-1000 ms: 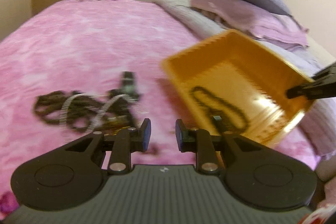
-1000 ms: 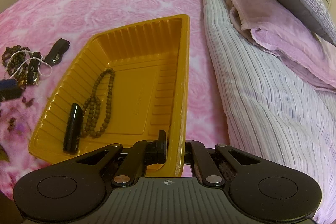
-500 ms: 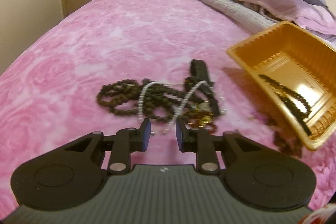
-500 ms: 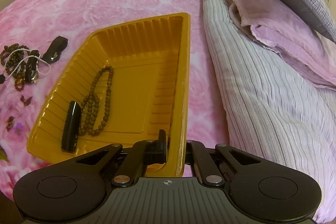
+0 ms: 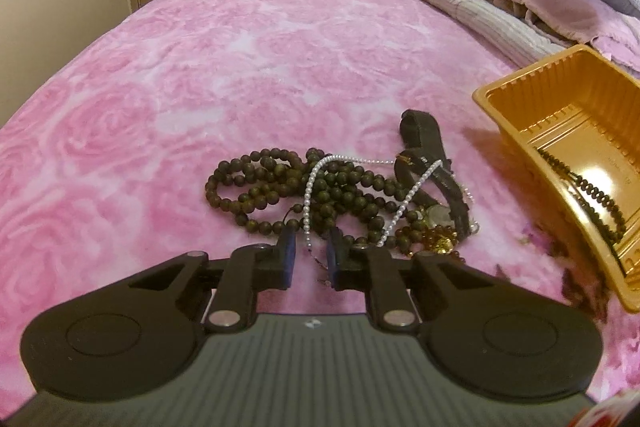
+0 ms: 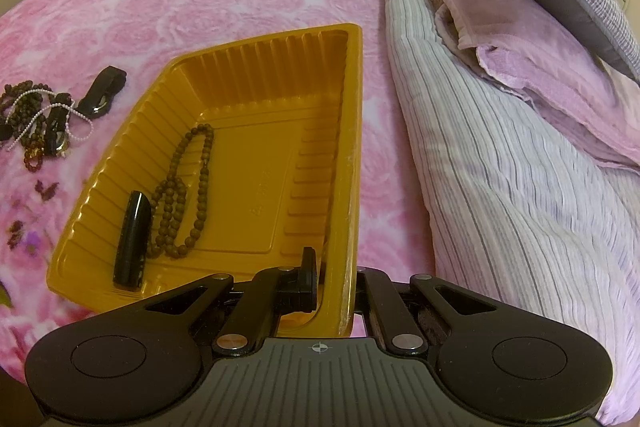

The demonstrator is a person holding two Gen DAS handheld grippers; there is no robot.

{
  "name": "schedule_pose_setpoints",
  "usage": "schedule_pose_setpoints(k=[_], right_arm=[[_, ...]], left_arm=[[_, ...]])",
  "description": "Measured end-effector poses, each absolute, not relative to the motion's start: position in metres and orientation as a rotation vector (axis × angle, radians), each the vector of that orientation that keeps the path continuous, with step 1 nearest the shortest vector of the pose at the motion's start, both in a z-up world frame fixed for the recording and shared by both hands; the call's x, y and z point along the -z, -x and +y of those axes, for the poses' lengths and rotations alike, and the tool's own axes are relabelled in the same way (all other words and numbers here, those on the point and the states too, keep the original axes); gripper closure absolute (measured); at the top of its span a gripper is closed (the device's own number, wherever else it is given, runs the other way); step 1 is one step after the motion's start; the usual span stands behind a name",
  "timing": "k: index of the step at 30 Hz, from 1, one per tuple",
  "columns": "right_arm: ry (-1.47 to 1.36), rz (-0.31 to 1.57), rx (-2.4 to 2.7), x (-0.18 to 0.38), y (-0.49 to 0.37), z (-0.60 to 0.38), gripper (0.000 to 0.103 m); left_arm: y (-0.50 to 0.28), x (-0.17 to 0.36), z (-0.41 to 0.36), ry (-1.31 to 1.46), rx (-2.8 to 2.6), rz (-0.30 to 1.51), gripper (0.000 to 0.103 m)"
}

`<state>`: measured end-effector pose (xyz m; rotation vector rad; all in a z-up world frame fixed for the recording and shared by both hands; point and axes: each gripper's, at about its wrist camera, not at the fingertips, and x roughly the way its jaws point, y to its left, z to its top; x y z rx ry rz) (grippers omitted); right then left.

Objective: Organize jewelry
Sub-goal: 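Grasp the white pearl necklace with the left gripper and lift it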

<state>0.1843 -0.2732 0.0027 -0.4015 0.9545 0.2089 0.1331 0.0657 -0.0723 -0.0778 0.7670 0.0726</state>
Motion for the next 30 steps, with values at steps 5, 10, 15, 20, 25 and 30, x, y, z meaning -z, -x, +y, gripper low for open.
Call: schedule_pose_setpoints(k=[5,10,15,20,25,30], right_arm=[[0.404,0.954,-0.208,-0.003,-0.184,-0.273,0.099],[0.405,0.953,-0.207,-0.003,-0.184,-0.272,0.099],[0.402,0.952,-0.209,-0.004,-0.184,-0.272,0.099],[0.402,0.949,-0.209,-0.005,-0.185,-0.272,0.099],[0.404,0.944,-0.213,-0.006,-0.184,-0.271,0.099],[0.405,0.942,-0.213,-0.007,-0.185,-0.271,0.099]], left_arm=[[-0.132,0.071,0.065,0.073,-0.073,0.757,0.101],[-0.127,0.048,0.065,0.074,-0.032,0.715,0.101],[-0.129,0.012,0.059,0.036,0.028,0.627,0.101],[-0.139,-0.026,0.052,-0.014,0.091,0.545,0.101],[-0.149,-0.062,0.046,-0.052,0.129,0.467,0.101],[-0.152,-0.090,0.029,-0.076,0.203,0.418,0.101]])
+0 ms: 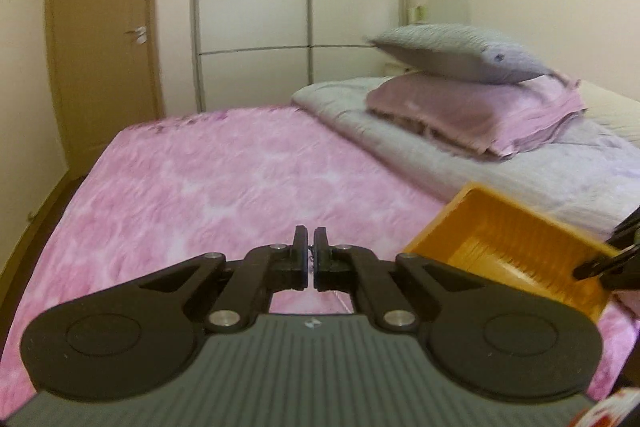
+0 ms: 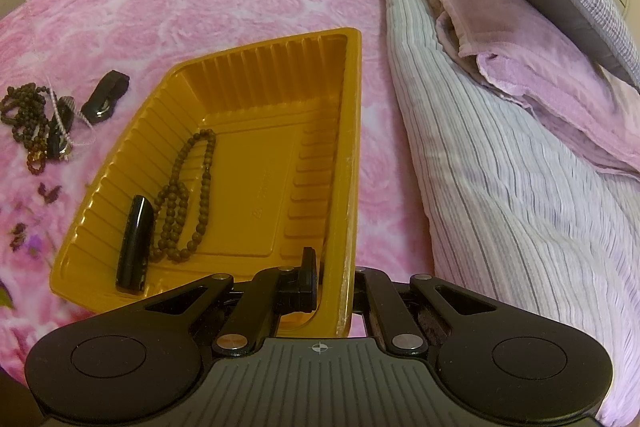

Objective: Organize jewelry
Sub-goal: 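Grasp the white pearl necklace with the left gripper and lift it, then lower the pearl necklace into the tray and open the left gripper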

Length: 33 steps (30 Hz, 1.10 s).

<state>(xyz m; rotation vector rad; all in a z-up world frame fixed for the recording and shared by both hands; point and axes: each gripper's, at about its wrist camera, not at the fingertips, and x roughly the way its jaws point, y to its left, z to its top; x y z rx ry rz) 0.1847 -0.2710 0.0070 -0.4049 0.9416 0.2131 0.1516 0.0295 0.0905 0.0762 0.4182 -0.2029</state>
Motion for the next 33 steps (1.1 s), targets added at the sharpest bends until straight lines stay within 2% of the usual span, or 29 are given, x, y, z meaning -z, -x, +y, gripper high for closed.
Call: schedule_pose_setpoints(k=[17,33], right_arm=[[0.408,0.934,-0.215,-0.010,-0.184,-0.268,0.099],[0.400,0.931,-0.214,-0.009,-0.183,-0.269,0.099]], left_arm=[[-0.152,-0.139,-0.066,-0.100,0.491,0.320,0.101],[-0.183,-0.054,-0.108,-0.054,0.616,0.606,0.101]])
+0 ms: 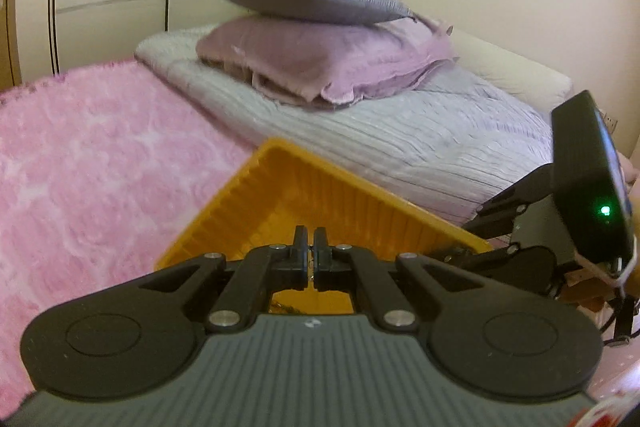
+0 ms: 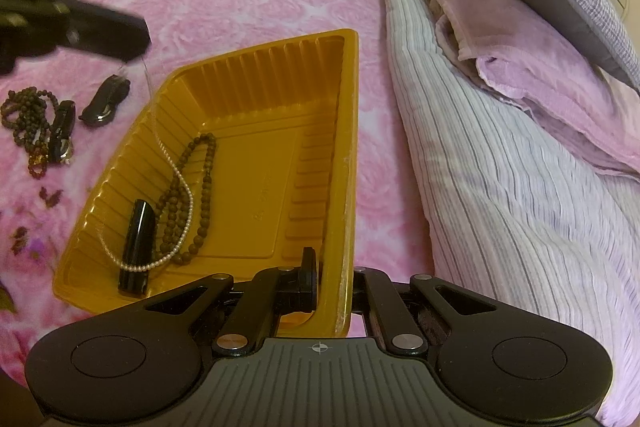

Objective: Organize jewelry
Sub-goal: 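Lower the pearl necklace into the tray and open the left gripper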

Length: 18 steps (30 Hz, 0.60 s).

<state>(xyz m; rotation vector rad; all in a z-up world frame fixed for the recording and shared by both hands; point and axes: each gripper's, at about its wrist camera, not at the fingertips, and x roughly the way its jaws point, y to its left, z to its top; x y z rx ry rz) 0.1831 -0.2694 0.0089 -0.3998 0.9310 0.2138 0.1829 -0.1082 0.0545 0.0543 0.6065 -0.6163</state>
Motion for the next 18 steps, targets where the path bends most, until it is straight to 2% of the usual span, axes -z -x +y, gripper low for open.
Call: schedule_pose_setpoints(k=[10,11,14,18], right_arm=[[0.401,0.931,-0.215,-0.009,-0.183,-0.270,0.099],[0.401,0.931,-0.215,-0.009,-0.183,-0.269,0.099],[0.400,0.931,-0.216,-0.009,-0.183,-0.270,0.099],[0.401,0.930,-0.215,-0.008,-0.183,-0.270,0.099]], left_arm=[[-0.188,-0.049,-0.104,-0.051,0.603,0.633,0.101],[-0.190,-0.049,-0.105,-0.051,0.601,0.634,0.099],[-0.192,-0.048,-0.103,-0.039,0.591,0.638,0.075],[-0.192,-0.050,-0.091,-0.030,0.564,0.630,0.075]])
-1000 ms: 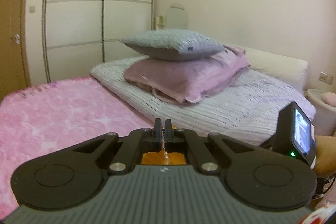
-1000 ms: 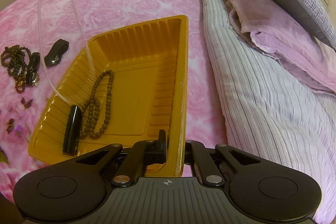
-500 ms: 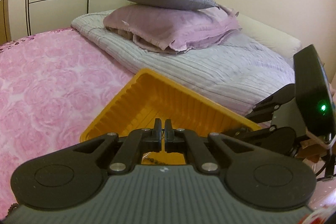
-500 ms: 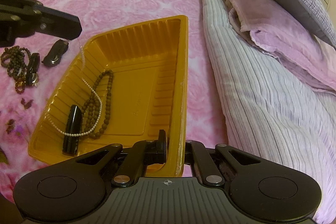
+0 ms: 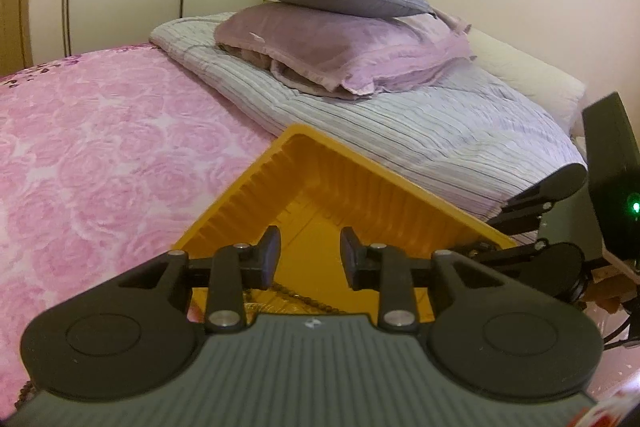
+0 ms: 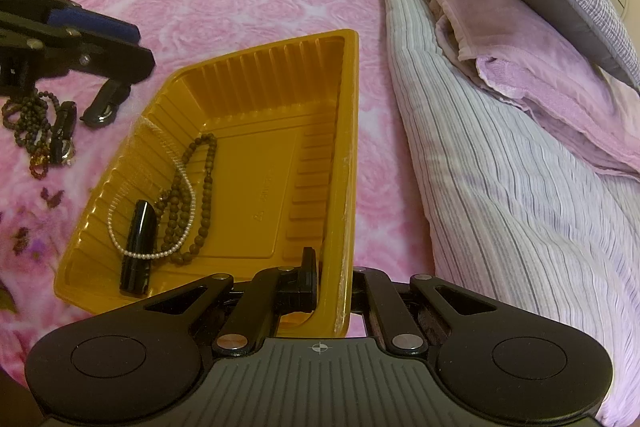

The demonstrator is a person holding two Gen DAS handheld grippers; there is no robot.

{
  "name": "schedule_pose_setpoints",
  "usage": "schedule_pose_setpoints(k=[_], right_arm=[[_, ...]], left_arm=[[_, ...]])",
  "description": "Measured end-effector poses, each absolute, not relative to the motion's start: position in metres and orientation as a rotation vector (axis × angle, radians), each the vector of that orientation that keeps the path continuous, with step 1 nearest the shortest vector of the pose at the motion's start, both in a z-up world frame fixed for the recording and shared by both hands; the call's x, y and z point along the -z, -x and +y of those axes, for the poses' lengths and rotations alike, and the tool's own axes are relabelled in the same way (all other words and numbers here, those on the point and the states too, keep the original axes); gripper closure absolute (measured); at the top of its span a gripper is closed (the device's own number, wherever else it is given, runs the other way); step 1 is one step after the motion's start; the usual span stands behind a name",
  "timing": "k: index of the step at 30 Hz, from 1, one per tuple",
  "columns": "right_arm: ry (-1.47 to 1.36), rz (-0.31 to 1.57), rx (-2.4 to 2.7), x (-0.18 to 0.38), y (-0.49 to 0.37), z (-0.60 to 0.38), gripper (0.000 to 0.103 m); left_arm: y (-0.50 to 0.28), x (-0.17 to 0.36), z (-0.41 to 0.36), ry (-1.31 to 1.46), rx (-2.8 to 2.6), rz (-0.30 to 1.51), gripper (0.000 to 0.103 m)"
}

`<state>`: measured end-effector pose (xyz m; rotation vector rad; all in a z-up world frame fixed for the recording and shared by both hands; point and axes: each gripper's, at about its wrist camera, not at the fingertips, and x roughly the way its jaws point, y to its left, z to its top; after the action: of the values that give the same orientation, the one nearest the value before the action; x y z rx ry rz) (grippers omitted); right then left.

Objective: Organize jewelry

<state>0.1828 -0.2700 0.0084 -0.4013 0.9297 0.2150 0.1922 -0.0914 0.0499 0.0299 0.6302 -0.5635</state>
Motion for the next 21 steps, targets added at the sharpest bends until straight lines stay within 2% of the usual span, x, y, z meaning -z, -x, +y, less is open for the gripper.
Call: schedule_pose_setpoints(k=[9,16,21], right_arm=[[0.399,0.928,-0.214,-0.008,-0.182,-0.270,0.099],[0.400,0.926,-0.213,-0.008,-0.181,-0.270,0.099],[0.401,0.927,-0.212,-0.008,-0.181,-0.270,0.099]], left_arm=[[-0.185,-0.047,-0.007,0.070,0.338,0.611,0.074],[-0.156,-0.020,0.061,0.109,0.091,0.619,0.074],[-0.134,0.012,0.070,0.111,0.047,0.671,0.074]])
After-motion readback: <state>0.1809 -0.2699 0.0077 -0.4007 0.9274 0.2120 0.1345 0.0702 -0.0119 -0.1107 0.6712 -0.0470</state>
